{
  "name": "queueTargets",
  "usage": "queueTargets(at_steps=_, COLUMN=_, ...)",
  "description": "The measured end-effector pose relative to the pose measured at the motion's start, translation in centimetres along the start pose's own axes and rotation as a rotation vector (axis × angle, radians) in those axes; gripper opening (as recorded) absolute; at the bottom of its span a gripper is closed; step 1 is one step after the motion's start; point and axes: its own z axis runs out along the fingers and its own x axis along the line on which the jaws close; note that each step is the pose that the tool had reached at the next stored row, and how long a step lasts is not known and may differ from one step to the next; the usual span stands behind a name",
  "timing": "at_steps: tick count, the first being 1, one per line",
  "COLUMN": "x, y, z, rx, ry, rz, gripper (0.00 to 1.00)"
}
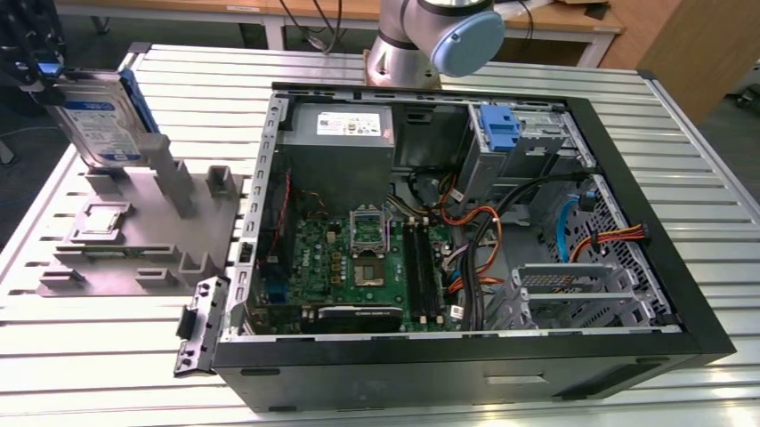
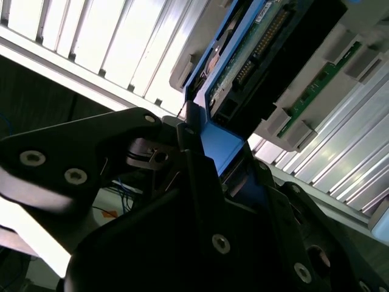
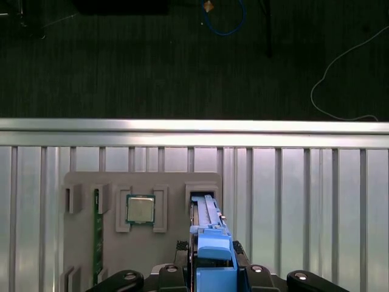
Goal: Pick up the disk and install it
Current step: 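Pick up the disk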
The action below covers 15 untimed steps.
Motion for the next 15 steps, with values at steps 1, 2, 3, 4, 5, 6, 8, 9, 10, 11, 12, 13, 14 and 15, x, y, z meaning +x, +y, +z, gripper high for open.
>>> queueTargets(at_steps=1, x=0.0, y=0.0, z=-0.06, rx=0.0, ry=-0.0001, rz=0.0, gripper=0.36)
queueTargets(at_steps=2, x=0.0, y=0.0, z=-0.14, rx=0.0001, ry=-0.0001, rz=0.0, gripper=0.36)
queueTargets(at_steps=3, x=-0.01, y=0.0, z=-0.23, rx=0.0, ry=-0.0001, rz=0.0, gripper=0.36)
queueTargets(at_steps=4, x=-0.01, y=0.0, z=-0.34, rx=-0.0001, ry=0.0, rz=0.0, gripper=0.36)
queueTargets(at_steps=5, x=-0.01, y=0.0, z=-0.44, rx=0.0, ry=0.0, rz=0.0, gripper=0.36)
queueTargets(at_steps=6, x=-0.01, y=0.0, z=-0.53, rx=0.0001, ry=0.0, rz=0.0, gripper=0.36)
queueTargets(at_steps=8, x=-0.02, y=0.0, z=-0.64, rx=0.0002, ry=-0.0001, rz=0.0, gripper=0.36)
queueTargets(at_steps=9, x=-0.02, y=0.0, z=-0.65, rx=0.0004, ry=-0.0002, rz=0.0, gripper=0.36)
queueTargets(at_steps=10, x=-0.02, y=0.0, z=-0.67, rx=0.0003, ry=-0.0002, rz=0.0, gripper=0.36)
queueTargets(at_steps=11, x=-0.02, y=0.0, z=-0.7, rx=0.0001, ry=-0.0001, rz=0.0, gripper=0.36)
queueTargets(at_steps=12, x=-0.02, y=0.0, z=-0.72, rx=0.0, ry=-0.0001, rz=0.0, gripper=0.36)
queueTargets(at_steps=13, x=-0.02, y=0.0, z=-0.74, rx=0.0001, ry=-0.0001, rz=0.0, gripper=0.36)
queueTargets(at_steps=14, x=-0.02, y=0.0, z=-0.76, rx=0.0001, ry=-0.0001, rz=0.0, gripper=0.36)
queueTargets(at_steps=15, x=-0.02, y=0.0, z=-0.78, rx=0.0, ry=0.0, rz=0.0, gripper=0.36)
